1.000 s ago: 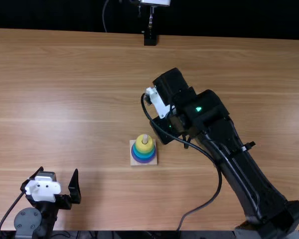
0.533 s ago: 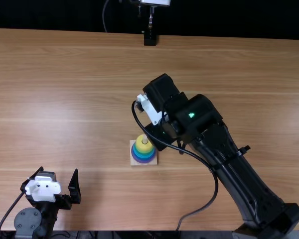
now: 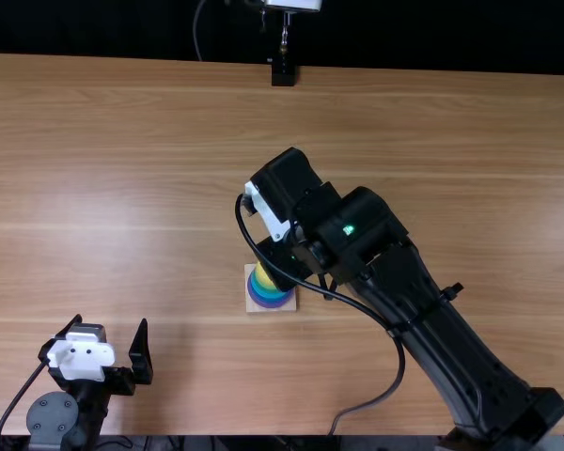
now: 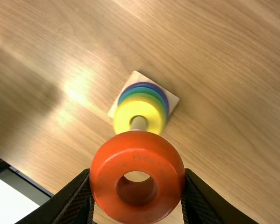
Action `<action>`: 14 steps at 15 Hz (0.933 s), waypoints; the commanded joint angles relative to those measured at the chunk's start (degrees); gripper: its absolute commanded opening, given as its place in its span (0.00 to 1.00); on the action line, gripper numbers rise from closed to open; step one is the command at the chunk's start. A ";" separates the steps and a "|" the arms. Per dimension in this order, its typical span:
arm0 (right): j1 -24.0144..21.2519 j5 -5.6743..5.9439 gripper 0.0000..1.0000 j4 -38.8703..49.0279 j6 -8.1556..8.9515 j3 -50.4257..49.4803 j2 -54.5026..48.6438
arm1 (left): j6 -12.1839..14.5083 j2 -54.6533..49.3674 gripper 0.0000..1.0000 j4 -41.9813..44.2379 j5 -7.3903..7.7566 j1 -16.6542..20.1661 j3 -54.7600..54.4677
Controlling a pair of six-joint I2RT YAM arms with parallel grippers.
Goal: Build the Hanoi tower: stack the rings onto the peg from bottom to top in this color order: purple, dark blue, light blue, dark green, light green, yellow, orange.
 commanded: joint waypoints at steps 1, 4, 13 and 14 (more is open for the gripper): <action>0.20 -0.15 0.00 -0.02 0.99 1.60 -1.41 | 0.64 -0.67 1.00 -4.48 0.28 0.17 -6.37; 0.11 -0.15 0.00 -0.02 0.99 0.89 -1.24 | 0.64 -0.67 1.00 -4.48 0.28 0.17 -6.37; -0.16 -0.15 0.00 -0.13 1.10 0.45 3.16 | 0.64 -0.67 1.00 -4.48 0.28 0.17 -6.37; -0.16 -0.15 0.00 -0.13 1.10 0.45 3.16 | 0.64 -0.67 1.00 -4.48 0.28 0.17 -6.37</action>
